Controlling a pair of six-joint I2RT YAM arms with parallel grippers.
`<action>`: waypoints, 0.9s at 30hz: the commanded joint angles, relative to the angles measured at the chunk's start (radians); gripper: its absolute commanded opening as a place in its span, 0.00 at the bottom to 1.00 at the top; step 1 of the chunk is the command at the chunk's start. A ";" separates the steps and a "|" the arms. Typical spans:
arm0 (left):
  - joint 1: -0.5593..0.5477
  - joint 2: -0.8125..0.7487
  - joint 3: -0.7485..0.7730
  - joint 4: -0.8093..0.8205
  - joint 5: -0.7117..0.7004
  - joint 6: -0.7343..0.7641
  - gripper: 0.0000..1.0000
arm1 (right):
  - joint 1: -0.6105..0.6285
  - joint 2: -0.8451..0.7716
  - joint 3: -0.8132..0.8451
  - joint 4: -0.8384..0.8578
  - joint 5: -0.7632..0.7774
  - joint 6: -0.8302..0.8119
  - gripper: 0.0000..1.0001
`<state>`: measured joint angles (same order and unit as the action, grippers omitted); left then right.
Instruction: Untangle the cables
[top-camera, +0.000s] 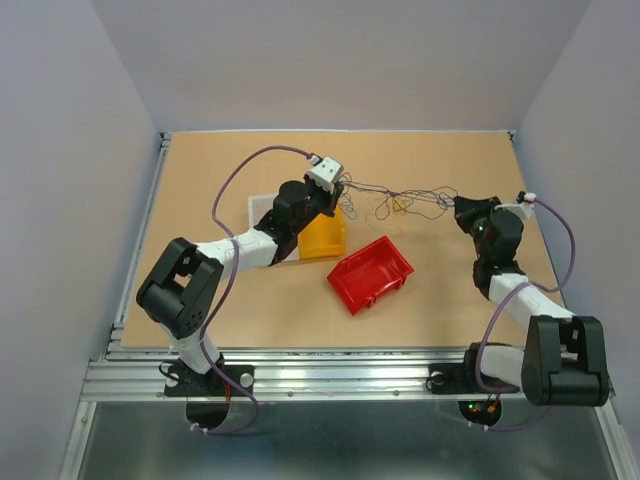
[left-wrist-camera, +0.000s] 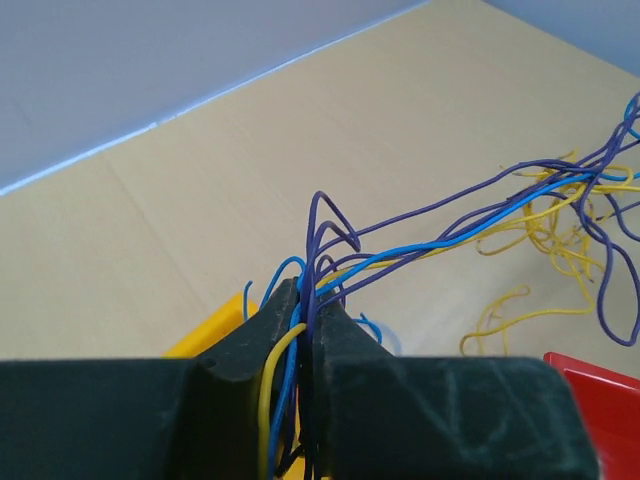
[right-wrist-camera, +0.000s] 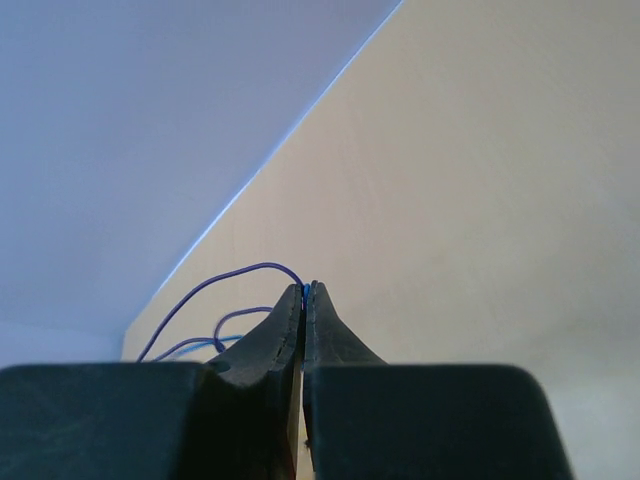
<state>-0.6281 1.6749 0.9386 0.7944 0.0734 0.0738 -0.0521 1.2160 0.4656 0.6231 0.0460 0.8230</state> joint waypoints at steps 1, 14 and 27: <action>0.077 -0.023 0.080 0.066 -0.239 0.043 0.46 | -0.092 -0.093 -0.070 -0.060 0.413 0.034 0.01; 0.076 0.011 0.230 -0.121 0.258 0.082 0.82 | -0.072 -0.099 0.163 -0.034 -0.359 -0.197 0.00; -0.004 0.038 0.268 -0.146 0.505 0.241 0.99 | 0.195 0.129 0.553 -0.126 -0.477 -0.305 0.00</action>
<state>-0.6224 1.7237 1.1603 0.6147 0.5045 0.2550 0.0792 1.3003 0.8722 0.5201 -0.3912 0.5713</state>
